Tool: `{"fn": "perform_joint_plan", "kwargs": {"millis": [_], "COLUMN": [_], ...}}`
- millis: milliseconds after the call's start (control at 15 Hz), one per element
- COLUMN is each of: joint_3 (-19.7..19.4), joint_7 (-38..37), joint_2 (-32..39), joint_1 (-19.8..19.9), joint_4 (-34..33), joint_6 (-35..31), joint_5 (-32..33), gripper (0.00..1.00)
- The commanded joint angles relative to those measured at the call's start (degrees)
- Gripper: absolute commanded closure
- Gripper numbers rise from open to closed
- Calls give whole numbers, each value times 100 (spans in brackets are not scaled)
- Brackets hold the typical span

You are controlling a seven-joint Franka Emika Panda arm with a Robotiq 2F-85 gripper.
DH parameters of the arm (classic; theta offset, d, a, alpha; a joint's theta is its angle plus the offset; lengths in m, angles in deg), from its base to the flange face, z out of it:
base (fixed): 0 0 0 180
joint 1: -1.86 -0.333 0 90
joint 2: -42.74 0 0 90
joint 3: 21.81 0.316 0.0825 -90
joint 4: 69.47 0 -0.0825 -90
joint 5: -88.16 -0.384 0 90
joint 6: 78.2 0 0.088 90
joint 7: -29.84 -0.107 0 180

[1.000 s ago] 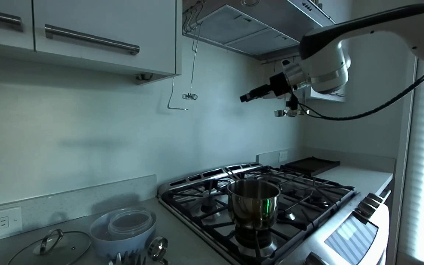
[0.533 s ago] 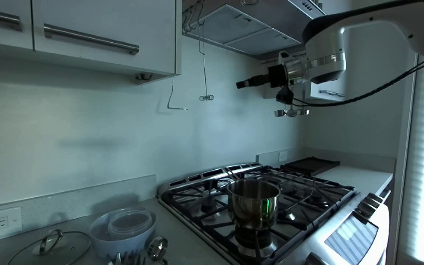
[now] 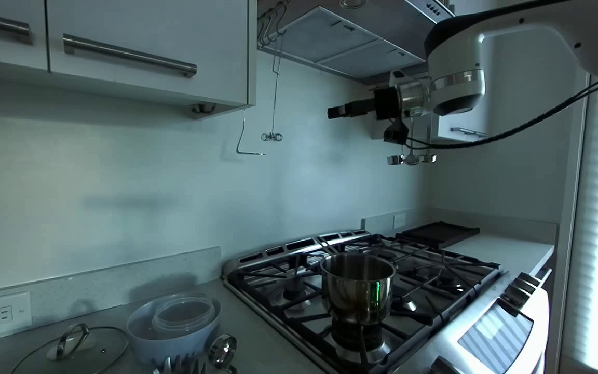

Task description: Put one metal object in the pot

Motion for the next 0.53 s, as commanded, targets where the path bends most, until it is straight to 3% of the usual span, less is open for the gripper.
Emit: {"fn": "perform_joint_plan", "kwargs": {"millis": [0,467], "joint_3": [475,939], "joint_7": [461,1252], "joint_2": [342,951], "joint_1": [517,915], "joint_4": [-437,-1112], "joint_6": [577,1140], "joint_5": [-769,-1676], "gripper": [0,0]}}
